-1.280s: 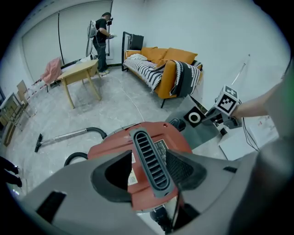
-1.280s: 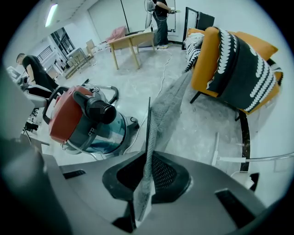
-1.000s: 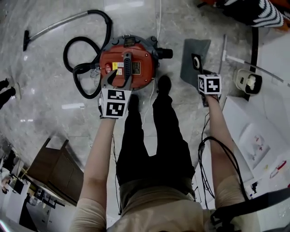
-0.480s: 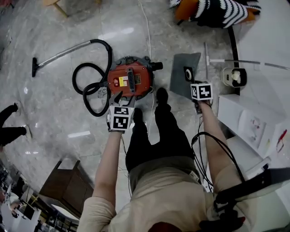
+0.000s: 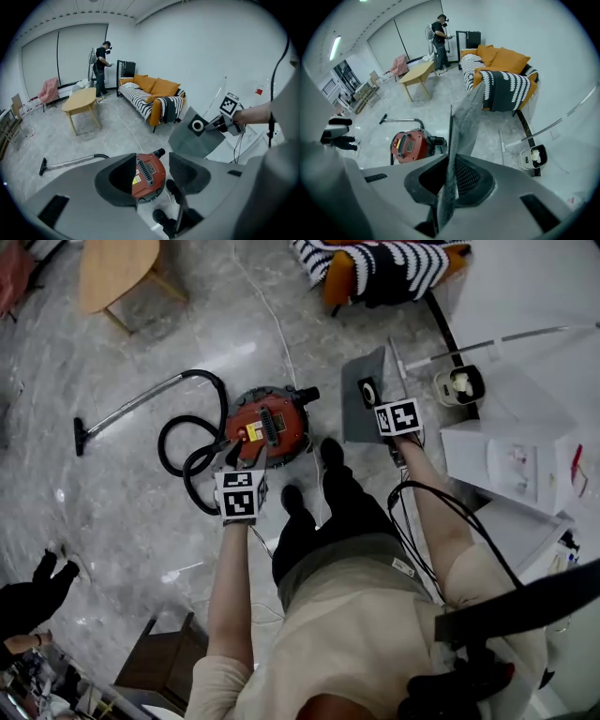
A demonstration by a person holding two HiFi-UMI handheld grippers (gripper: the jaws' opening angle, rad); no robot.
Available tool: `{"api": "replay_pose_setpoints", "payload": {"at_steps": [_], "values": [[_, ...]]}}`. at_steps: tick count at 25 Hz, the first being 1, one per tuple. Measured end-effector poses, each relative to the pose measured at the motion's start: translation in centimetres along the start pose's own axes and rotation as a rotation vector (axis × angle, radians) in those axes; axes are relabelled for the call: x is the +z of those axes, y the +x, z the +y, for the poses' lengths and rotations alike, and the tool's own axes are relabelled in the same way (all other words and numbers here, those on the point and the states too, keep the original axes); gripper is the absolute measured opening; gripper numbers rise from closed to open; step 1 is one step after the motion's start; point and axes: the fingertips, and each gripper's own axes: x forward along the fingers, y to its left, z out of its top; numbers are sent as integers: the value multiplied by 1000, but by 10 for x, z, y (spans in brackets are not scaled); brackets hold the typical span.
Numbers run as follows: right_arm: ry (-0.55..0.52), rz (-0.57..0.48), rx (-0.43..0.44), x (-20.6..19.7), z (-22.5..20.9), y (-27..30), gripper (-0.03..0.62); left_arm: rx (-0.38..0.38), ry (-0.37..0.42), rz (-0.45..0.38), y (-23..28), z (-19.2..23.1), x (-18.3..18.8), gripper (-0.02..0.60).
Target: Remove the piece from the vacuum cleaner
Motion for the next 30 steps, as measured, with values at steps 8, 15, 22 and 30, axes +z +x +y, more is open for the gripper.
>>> {"api": "replay_pose_setpoints", "payload": {"at_steps": [8, 15, 22, 30], "values": [[61, -70, 51, 1, 13, -41, 25, -32, -22, 8, -46, -24, -18, 221], [106, -164, 65, -2, 36, -71, 25, -20, 14, -13, -86, -18, -13, 221], [84, -208, 66, -1, 54, -102, 25, -12, 38, -114, -124, -12, 22, 221], [106, -311, 131, 19, 79, -147, 25, -51, 91, -154, -146, -24, 38, 219]]}}
